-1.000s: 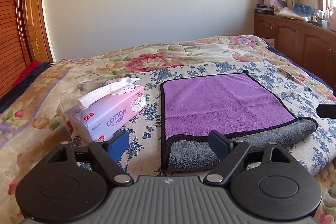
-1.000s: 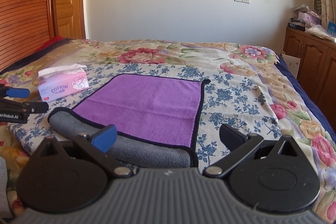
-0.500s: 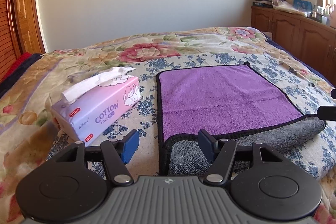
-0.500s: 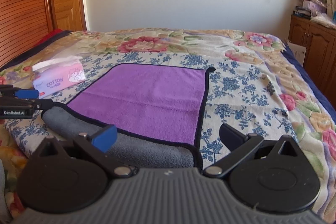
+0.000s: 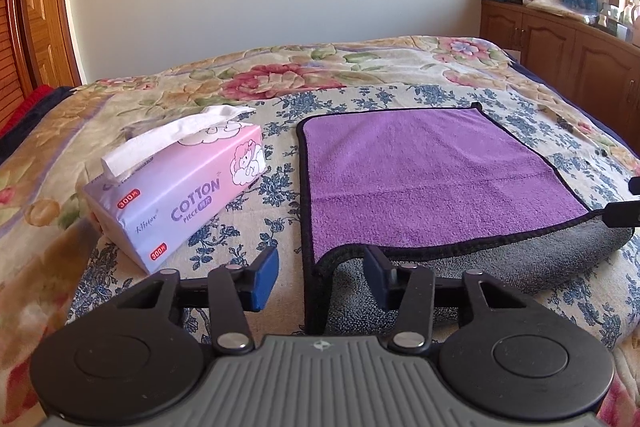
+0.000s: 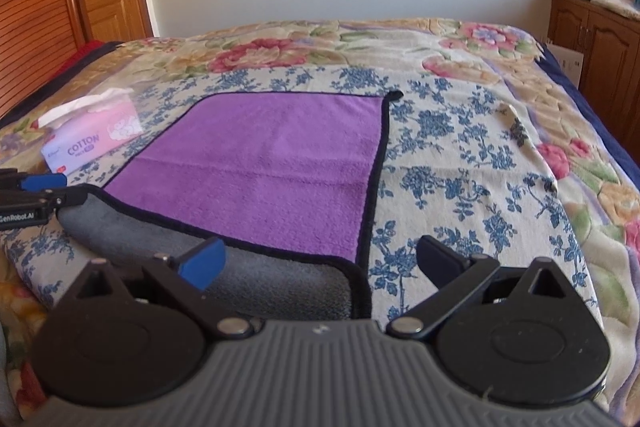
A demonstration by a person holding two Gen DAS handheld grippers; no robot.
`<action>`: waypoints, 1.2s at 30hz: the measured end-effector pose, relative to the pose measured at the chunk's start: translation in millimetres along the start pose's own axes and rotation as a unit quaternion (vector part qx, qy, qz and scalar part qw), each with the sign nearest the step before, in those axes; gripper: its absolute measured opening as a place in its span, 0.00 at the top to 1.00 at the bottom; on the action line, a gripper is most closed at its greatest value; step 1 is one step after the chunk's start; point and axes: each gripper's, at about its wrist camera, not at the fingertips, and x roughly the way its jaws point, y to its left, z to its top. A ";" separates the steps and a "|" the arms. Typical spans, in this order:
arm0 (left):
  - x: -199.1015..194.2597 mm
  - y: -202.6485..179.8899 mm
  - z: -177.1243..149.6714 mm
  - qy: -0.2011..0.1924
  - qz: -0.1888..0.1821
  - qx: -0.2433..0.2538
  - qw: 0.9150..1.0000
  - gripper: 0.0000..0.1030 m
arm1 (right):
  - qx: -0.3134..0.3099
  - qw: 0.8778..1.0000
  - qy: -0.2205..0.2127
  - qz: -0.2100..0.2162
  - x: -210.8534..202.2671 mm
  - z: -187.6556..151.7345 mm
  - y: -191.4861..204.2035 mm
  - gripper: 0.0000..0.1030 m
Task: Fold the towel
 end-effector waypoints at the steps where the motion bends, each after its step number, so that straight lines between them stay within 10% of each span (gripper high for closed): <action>1: 0.7 0.0 -0.4 0.002 -0.001 0.000 1.000 0.54 | 0.003 1.000 0.007 0.001 1.9 0.1 -1.1 0.16; 14: 4.1 -1.1 -2.8 0.019 -0.013 -0.006 1.000 0.62 | 0.027 0.997 0.064 0.025 11.3 -6.2 -6.2 0.23; 36: 5.9 -1.1 -6.5 0.035 -0.029 -0.005 0.999 0.86 | 0.030 0.996 0.069 0.041 5.5 -1.3 -9.7 0.62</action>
